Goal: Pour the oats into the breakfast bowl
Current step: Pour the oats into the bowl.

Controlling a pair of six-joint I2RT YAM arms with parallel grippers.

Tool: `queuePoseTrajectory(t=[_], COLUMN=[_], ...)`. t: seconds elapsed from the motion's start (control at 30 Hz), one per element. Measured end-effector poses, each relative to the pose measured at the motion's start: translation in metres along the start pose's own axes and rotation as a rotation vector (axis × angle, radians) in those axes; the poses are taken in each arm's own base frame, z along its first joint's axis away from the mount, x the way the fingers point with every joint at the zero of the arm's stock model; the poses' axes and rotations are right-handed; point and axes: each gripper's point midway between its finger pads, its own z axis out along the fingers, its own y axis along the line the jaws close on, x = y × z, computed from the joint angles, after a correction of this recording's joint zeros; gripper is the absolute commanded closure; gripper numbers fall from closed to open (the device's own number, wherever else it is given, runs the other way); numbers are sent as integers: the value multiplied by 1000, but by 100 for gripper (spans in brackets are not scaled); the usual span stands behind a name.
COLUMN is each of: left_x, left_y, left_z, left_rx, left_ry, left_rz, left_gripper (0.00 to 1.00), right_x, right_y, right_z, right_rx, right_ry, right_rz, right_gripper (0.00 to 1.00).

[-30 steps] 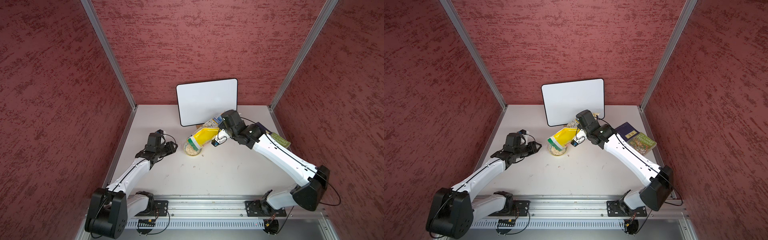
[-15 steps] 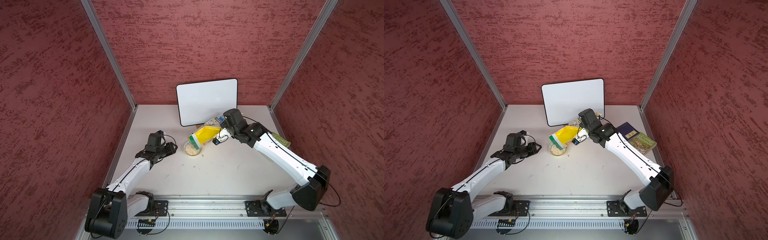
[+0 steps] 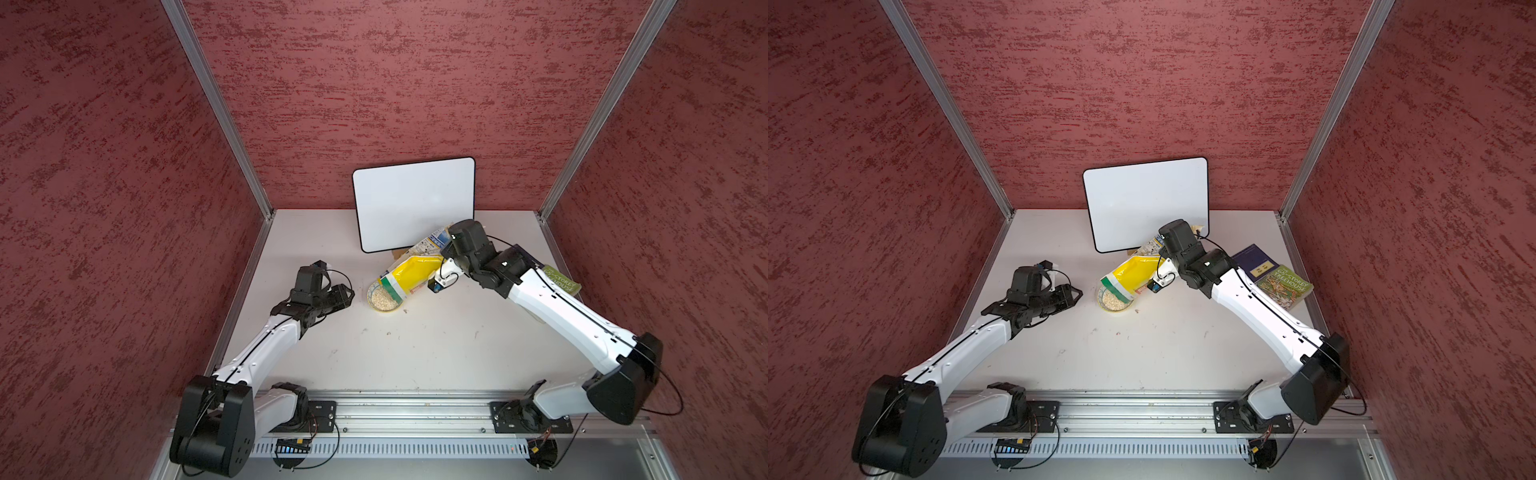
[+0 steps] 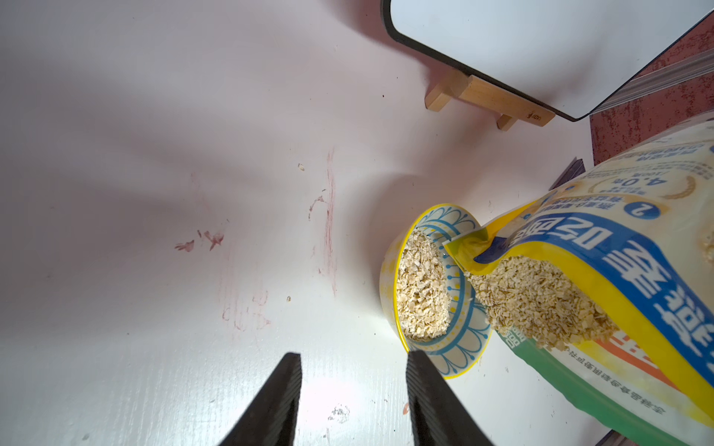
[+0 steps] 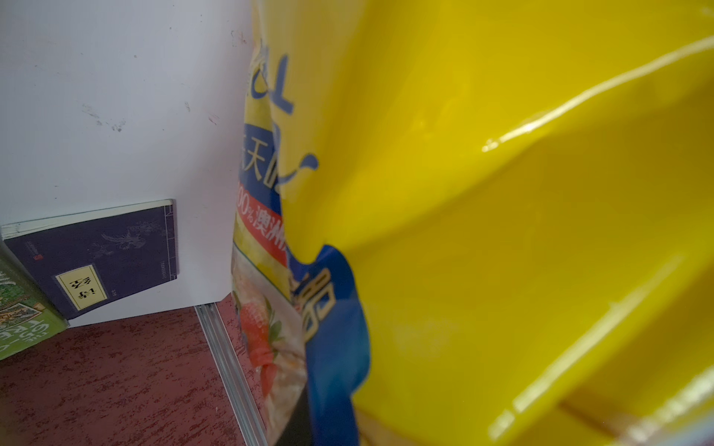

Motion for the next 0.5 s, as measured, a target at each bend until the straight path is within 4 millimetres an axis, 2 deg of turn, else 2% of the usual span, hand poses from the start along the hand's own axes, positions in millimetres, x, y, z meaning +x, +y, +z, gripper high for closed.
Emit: queuePoseTrajectory(t=[0.23, 0.5], left_x=[0, -1], left_y=[0, 0], left_z=[0, 0], left_rx=[2, 2], left_ry=[-1, -2], left_rz=[0, 1], left_gripper=[51, 51], right_x=[-1, -2], right_y=[-6, -5], right_z=[-1, -1], right_rx=[19, 14], right_ry=[13, 11], right_rz=[-38, -6], right_gripper=[100, 100])
